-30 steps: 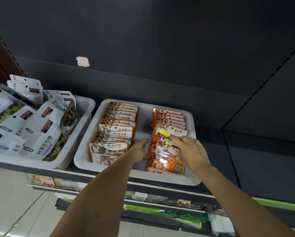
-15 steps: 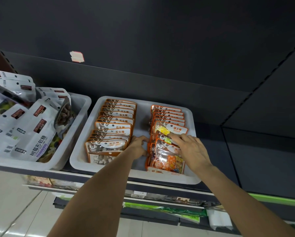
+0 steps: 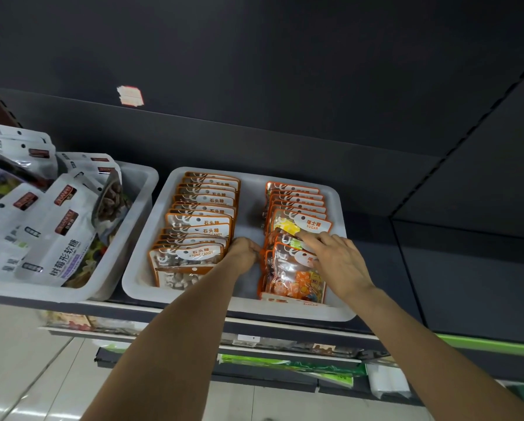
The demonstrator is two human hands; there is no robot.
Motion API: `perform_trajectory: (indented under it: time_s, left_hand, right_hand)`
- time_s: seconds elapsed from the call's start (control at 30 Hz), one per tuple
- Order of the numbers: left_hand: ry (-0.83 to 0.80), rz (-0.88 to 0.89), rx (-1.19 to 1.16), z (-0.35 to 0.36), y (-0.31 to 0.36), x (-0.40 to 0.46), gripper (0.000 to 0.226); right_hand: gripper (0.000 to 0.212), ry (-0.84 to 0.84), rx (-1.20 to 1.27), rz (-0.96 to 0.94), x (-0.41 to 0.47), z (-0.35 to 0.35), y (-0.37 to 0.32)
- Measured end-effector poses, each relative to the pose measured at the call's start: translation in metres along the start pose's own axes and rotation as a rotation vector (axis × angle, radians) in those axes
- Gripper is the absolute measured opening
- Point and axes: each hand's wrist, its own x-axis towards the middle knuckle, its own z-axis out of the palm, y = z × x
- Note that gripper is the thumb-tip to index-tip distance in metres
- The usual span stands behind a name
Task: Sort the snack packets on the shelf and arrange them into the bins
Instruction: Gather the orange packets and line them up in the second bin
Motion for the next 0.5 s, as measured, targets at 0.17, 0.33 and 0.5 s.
perform_trajectory:
  time_s: [0.17, 0.33, 0.5]
  left_hand:
    - [0.095, -0.067, -0.074, 0.0055, -0.0008, 0.0028, 0.038]
    - [0.12, -0.044, -0.053, 0.0059, 0.0012, -0.0011, 0.039]
    - [0.041, -0.041, -0.206, 0.0019, 0.0035, -0.0053, 0.035]
  right_hand:
    - [0.062, -0.003, 0.007, -0.006, 0.0019, -0.0019, 0.0001]
    - [0.063, -0.005, 0.0, 0.002, 0.0016, -0.0016, 0.0006]
    - [0.068, -0.017, -0.024, 0.012, 0.0014, -0.0019, 0.0012]
